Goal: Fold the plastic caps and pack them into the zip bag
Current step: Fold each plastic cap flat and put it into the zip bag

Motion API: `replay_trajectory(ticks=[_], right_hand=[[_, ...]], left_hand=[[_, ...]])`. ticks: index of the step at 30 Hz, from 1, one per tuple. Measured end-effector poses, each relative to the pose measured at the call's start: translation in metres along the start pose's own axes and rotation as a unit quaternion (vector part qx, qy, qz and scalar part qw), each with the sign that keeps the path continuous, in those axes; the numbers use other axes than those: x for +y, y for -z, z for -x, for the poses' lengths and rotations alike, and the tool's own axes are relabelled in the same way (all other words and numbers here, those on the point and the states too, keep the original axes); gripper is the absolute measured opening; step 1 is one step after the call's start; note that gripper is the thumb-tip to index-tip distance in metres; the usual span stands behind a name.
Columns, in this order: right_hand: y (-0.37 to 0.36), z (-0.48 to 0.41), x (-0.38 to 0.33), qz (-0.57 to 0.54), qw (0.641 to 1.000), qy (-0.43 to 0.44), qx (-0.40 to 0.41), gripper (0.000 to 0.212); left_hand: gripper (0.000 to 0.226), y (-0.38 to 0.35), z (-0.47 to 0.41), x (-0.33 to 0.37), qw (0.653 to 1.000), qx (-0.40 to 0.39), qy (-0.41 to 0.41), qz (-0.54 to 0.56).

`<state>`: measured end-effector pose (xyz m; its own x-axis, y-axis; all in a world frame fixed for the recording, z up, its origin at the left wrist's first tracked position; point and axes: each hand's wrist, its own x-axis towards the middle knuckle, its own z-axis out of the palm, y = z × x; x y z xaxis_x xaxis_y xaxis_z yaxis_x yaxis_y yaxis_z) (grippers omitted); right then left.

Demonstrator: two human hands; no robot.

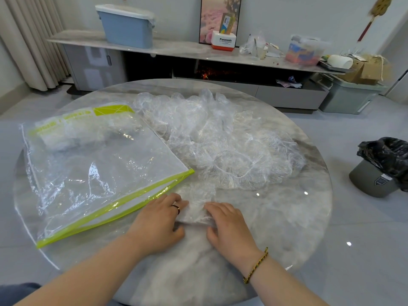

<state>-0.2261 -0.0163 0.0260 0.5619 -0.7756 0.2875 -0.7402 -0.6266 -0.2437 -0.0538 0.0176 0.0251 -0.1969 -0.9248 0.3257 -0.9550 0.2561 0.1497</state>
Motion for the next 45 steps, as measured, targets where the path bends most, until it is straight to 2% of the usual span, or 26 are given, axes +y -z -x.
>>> replay_trajectory(ticks=[5, 8, 9, 11, 13, 15, 18, 20, 21, 23, 25, 26, 28, 29, 31, 32, 33, 35, 37, 39, 41, 42, 44, 45], right_hand=[[-0.001, -0.001, 0.01, -0.046, 0.998, -0.001, 0.043, 0.039], [0.009, -0.001, 0.01, -0.158, 0.981, -0.113, -0.012, 0.051], [0.011, -0.002, 0.009, -0.208, 0.968, -0.139, -0.018, 0.041], [0.015, -0.003, 0.008, -0.282, 0.941, -0.187, -0.003, 0.014], [0.013, -0.003, 0.008, -0.317, 0.922, -0.223, 0.0, 0.02], [0.012, -0.003, 0.007, -0.316, 0.917, -0.244, -0.009, 0.022], [0.01, -0.003, 0.004, -0.29, 0.923, -0.251, -0.023, 0.003], [0.01, -0.001, 0.004, -0.244, 0.936, -0.252, -0.031, 0.018], [0.012, -0.002, 0.003, -0.224, 0.94, -0.254, -0.035, 0.026], [0.017, -0.003, -0.003, -0.132, 0.964, -0.229, -0.003, 0.034], [0.012, -0.003, -0.004, -0.023, 0.986, -0.125, 0.106, 0.034], [0.007, -0.003, -0.005, -0.005, 0.989, -0.059, 0.137, 0.03], [-0.004, 0.0, -0.009, 0.022, 0.993, 0.032, 0.114, 0.027], [-0.009, 0.002, -0.01, 0.039, 0.996, 0.041, 0.074, 0.031], [-0.01, 0.005, -0.013, 0.064, 0.998, 0.018, -0.001, 0.041], [-0.011, 0.005, -0.013, 0.072, 0.997, 0.008, -0.02, 0.044], [-0.011, 0.005, -0.014, 0.071, 0.997, -0.002, -0.039, 0.045], [-0.012, 0.003, -0.015, 0.065, 0.996, -0.008, -0.055, 0.045], [-0.011, 0.002, -0.015, 0.06, 0.996, -0.013, -0.066, 0.046], [-0.011, 0.002, -0.015, 0.051, 0.995, -0.019, -0.082, 0.047], [-0.011, 0.002, -0.014, 0.067, 0.995, -0.015, -0.076, 0.047], [-0.011, 0.002, -0.013, 0.074, 0.995, -0.015, -0.068, 0.048], [-0.008, 0.003, -0.011, 0.072, 0.995, -0.043, -0.052, 0.047], [-0.004, 0.002, -0.009, 0.058, 0.995, -0.071, -0.038, 0.047]], left_hand=[[0.036, 0.005, -0.002, -0.002, 0.999, -0.019, 0.026, 0.013], [0.031, 0.008, -0.001, -0.001, 0.988, -0.021, 0.072, 0.137], [0.031, 0.007, -0.002, 0.0, 0.978, -0.026, 0.111, 0.173], [0.038, 0.005, 0.0, 0.004, 0.938, -0.048, 0.185, 0.29], [0.048, 0.005, -0.002, 0.008, 0.905, -0.059, 0.241, 0.345], [0.042, 0.006, -0.003, 0.009, 0.901, -0.054, 0.28, 0.326], [0.032, 0.006, -0.005, 0.01, 0.91, -0.038, 0.297, 0.286], [0.012, 0.009, -0.004, 0.011, 0.912, -0.038, 0.306, 0.272], [0.015, 0.008, -0.003, 0.012, 0.916, -0.039, 0.308, 0.253], [0.031, 0.013, -0.003, 0.016, 0.943, -0.054, 0.278, 0.173], [0.039, 0.013, -0.003, 0.019, 0.963, -0.07, 0.245, 0.088], [0.041, 0.011, -0.005, 0.02, 0.967, -0.073, 0.236, 0.064], [0.039, 0.009, -0.006, 0.02, 0.976, -0.053, 0.21, 0.031], [0.036, 0.007, -0.007, 0.017, 0.983, -0.019, 0.179, 0.015], [0.032, -0.003, -0.001, 0.014, 0.992, 0.054, 0.111, 0.021], [0.037, -0.003, 0.001, 0.014, 0.995, 0.062, 0.068, 0.025], [0.047, -0.005, 0.002, 0.015, 0.999, 0.029, 0.027, 0.018], [0.064, -0.005, 0.004, 0.019, 0.997, -0.07, -0.004, -0.016], [0.071, -0.004, 0.003, 0.021, 0.988, -0.15, -0.001, -0.028], [0.074, -0.011, 0.005, 0.018, 0.982, -0.185, -0.005, -0.036], [0.079, -0.008, 0.004, 0.018, 0.981, -0.19, 0.011, -0.043], [0.088, -0.003, 0.002, 0.02, 0.977, -0.208, 0.026, -0.041], [0.118, -0.004, -0.002, 0.019, 0.988, -0.147, 0.043, -0.002], [0.123, 0.0, -0.004, 0.019, 0.985, -0.157, 0.071, 0.035]])
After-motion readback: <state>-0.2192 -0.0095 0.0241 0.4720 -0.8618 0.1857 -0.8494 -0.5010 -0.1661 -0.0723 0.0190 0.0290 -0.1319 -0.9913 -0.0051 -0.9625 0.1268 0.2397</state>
